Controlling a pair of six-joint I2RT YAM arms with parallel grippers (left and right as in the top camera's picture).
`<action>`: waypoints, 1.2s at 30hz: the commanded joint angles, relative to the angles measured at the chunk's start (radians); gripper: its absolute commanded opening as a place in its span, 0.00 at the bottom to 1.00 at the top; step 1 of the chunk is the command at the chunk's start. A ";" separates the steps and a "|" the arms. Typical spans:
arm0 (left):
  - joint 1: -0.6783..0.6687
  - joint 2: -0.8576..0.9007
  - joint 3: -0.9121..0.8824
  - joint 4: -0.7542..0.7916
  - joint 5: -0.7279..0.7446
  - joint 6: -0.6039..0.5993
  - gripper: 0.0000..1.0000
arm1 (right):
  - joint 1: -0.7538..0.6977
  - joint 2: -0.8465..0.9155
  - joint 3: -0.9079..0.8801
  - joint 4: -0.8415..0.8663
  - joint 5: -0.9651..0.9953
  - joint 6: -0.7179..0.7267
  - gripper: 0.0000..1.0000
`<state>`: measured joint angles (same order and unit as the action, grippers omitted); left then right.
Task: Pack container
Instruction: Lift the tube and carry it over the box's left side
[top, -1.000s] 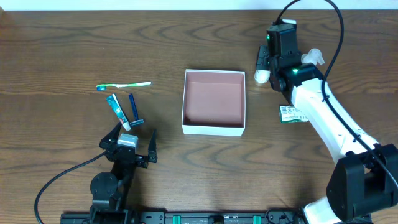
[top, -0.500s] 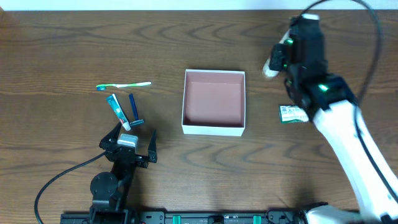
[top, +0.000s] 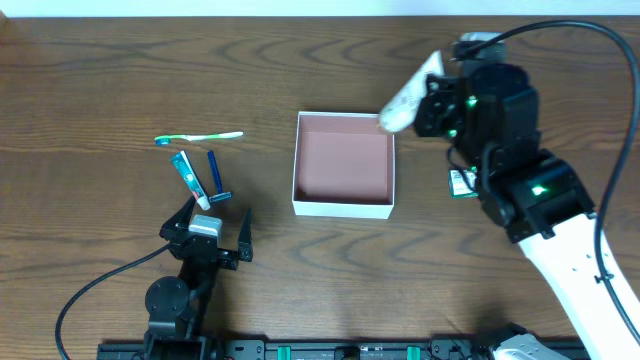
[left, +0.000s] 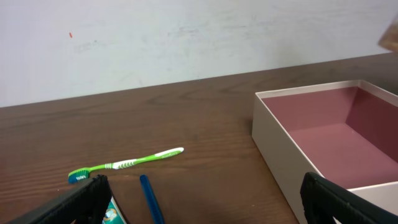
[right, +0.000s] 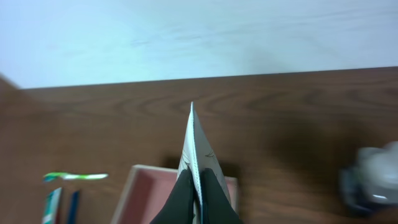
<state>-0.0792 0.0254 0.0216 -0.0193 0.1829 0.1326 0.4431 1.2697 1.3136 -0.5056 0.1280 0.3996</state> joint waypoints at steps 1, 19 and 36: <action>0.005 0.000 -0.018 -0.032 0.011 0.013 0.98 | 0.061 0.014 0.019 0.032 -0.023 0.059 0.01; 0.005 0.000 -0.018 -0.032 0.011 0.013 0.98 | 0.225 0.289 0.019 0.229 0.034 0.146 0.02; 0.005 0.000 -0.018 -0.032 0.011 0.013 0.98 | 0.228 0.418 0.019 0.318 0.093 0.126 0.02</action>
<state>-0.0792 0.0254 0.0216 -0.0193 0.1833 0.1326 0.6636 1.6871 1.3136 -0.2123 0.1886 0.5232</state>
